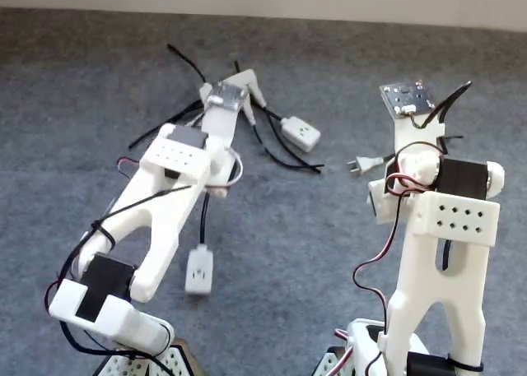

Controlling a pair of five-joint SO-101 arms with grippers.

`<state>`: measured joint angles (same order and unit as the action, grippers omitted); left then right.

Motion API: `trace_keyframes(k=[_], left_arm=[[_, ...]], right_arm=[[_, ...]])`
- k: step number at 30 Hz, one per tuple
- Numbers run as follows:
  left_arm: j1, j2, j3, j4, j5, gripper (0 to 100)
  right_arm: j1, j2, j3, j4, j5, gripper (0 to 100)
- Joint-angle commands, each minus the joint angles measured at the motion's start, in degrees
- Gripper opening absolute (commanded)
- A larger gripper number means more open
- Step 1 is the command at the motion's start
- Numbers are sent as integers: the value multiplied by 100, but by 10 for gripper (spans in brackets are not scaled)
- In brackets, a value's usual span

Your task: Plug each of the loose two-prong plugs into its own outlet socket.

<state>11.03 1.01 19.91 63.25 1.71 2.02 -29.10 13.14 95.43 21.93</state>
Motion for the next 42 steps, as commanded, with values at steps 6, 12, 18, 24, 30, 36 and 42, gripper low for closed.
trace_keyframes(k=[6,12,18,24,30,36,42], left_arm=[[-22,-101,-2316,202,-123,6],[374,-101,-4268,1319,-123,6],[822,-57,-4840,2655,-123,6],[523,-92,-3380,2752,-132,6],[251,-92,-2756,633,-132,6],[690,-101,-3319,-563,-132,6],[866,-40,-3187,9,-141,77]], right_arm=[[31,40,-189,-75,62,36],[31,40,-189,-75,62,36],[31,40,-101,-92,70,36],[31,22,426,-629,70,36],[40,-22,435,-646,70,36],[40,4,444,-673,70,36],[40,22,444,-673,70,36]])
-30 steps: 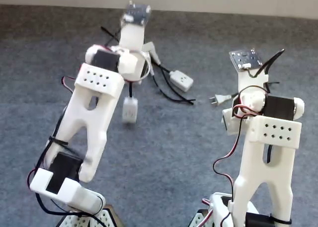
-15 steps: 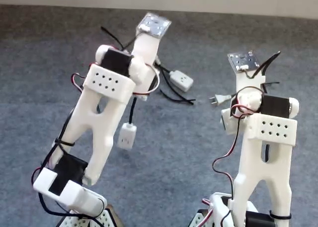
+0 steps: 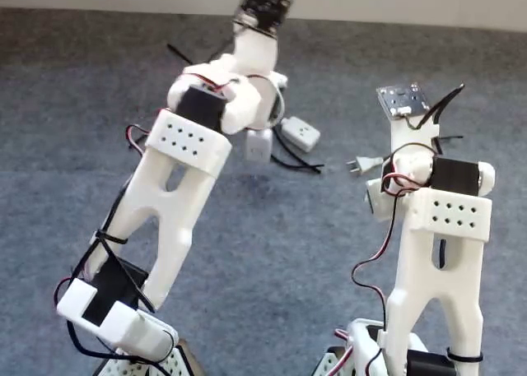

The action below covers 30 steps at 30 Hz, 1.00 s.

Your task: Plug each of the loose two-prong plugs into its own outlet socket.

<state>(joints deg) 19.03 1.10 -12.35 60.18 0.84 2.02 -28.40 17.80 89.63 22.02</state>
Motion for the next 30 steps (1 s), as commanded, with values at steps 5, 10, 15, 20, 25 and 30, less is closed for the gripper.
trace_keyframes(k=[5,10,15,20,25,30], left_arm=[[-620,-233,-189,378,-9,442],[-910,-752,-1007,756,-44,457],[-927,-831,-1200,738,-35,457],[-927,84,-690,721,-9,457],[-945,1393,-708,1029,607,428],[-963,2132,-1191,1873,1398,318]], right_arm=[[40,-48,-31,-101,62,36],[40,-40,-31,-101,62,36],[40,-40,-31,-101,62,36],[40,-40,-22,-101,62,36],[31,-40,-13,-198,62,36],[31,-31,22,-374,62,36]])
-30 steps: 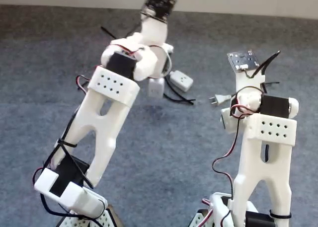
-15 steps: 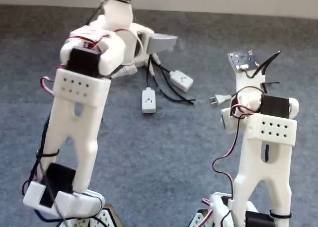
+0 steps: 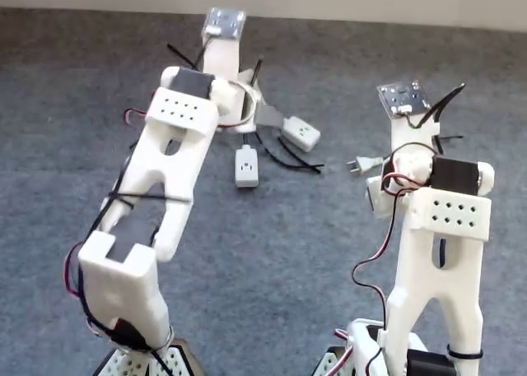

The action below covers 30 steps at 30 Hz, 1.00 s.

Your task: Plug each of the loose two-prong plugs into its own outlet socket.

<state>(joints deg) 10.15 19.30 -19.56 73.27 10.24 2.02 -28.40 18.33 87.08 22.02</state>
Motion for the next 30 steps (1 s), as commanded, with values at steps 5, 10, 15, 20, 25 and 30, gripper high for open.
trace_keyframes(k=[5,10,15,20,25,30], left_arm=[[-57,1068,-760,686,615,287],[-31,1727,-927,774,730,288],[145,1886,-927,782,730,287],[374,2000,-919,730,730,287],[374,2273,-927,730,695,210],[321,2325,-1121,774,677,112]], right_arm=[[31,-31,-31,-110,62,36],[31,-31,-31,-119,62,36],[31,-31,-31,-119,62,36],[31,-31,-31,-119,62,36],[31,-31,-31,-110,62,36],[31,-31,-31,-92,62,36]])
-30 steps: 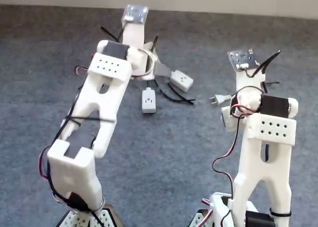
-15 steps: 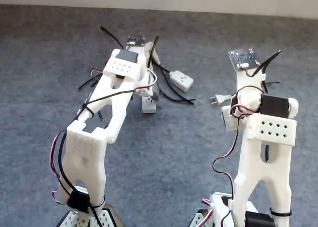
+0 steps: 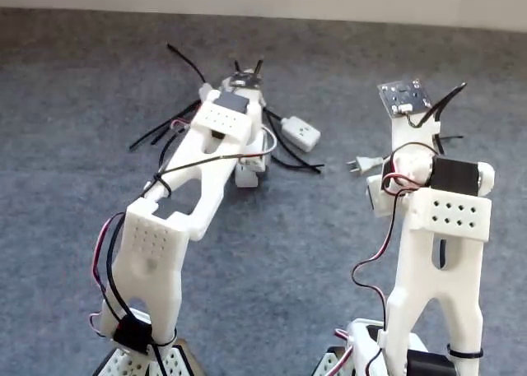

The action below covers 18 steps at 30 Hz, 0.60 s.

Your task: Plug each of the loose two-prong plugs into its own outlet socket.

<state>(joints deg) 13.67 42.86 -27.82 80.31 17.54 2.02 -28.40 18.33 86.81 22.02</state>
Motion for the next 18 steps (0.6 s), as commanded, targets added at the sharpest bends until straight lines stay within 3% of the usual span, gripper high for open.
trace_keyframes(k=[1,7,14,18], left_arm=[[-84,-31,-391,141,-97,101],[-426,-31,-1376,993,-1310,8],[-1051,-40,-3257,2013,-2426,6],[-1323,-295,-3829,2075,-2963,5]], right_arm=[[31,-31,-31,-66,62,36],[31,-31,-31,-57,62,36],[31,-31,-31,-57,62,36],[31,-31,-22,-57,62,36]])
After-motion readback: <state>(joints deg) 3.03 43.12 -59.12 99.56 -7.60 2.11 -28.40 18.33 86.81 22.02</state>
